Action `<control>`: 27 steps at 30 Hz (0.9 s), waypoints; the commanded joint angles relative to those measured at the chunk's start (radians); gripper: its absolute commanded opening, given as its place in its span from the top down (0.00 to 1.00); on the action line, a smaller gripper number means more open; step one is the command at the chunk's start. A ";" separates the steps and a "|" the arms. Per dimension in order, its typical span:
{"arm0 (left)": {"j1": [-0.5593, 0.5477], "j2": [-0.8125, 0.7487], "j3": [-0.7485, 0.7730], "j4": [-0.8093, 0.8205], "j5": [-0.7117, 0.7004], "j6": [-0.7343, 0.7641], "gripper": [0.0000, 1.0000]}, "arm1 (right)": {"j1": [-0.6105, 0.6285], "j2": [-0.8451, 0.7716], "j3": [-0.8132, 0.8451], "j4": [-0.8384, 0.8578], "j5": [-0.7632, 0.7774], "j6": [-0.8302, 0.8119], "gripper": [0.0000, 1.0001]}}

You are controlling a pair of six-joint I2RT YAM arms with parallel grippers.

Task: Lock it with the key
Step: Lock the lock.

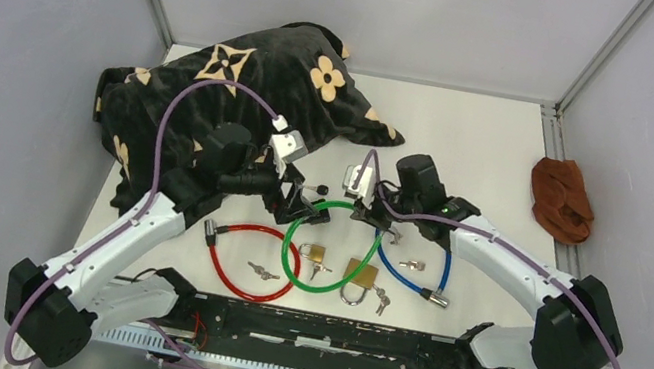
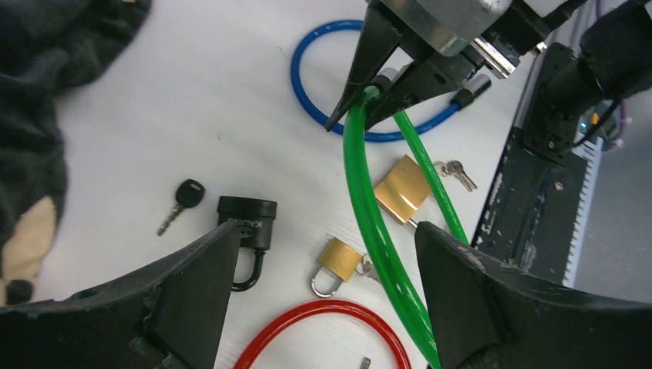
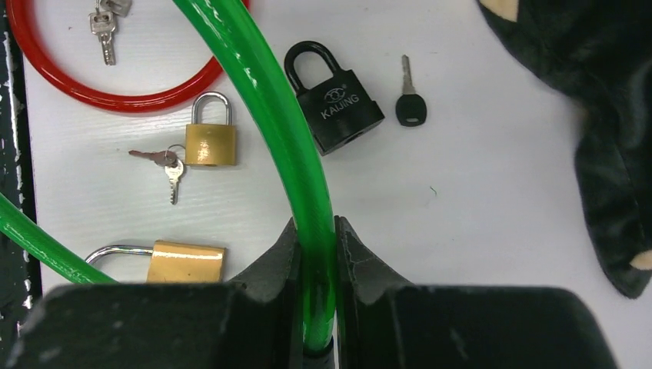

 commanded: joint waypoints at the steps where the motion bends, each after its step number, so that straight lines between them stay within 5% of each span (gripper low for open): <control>1: 0.000 0.073 -0.020 0.022 0.125 -0.064 0.13 | 0.045 0.034 0.004 0.083 -0.032 -0.036 1.00; 7: -0.004 0.121 -0.120 0.195 0.132 -0.077 0.13 | 0.123 0.092 0.057 0.075 -0.015 -0.058 1.00; 13: -0.019 0.147 -0.174 0.200 0.143 -0.079 0.21 | 0.155 0.137 0.103 0.077 -0.004 -0.059 1.00; 18: -0.022 0.154 -0.203 0.203 0.147 -0.051 0.41 | 0.176 0.155 0.124 0.086 0.001 -0.063 1.00; 22: -0.022 0.149 -0.216 0.208 0.149 -0.042 0.79 | 0.179 0.161 0.125 0.108 -0.009 -0.062 0.99; 25: -0.021 0.141 -0.230 0.221 0.121 -0.022 0.96 | 0.179 0.160 0.117 0.117 -0.012 -0.059 0.83; 27: -0.021 0.131 -0.238 0.232 0.092 0.012 0.98 | 0.178 0.154 0.115 0.114 -0.011 -0.056 0.64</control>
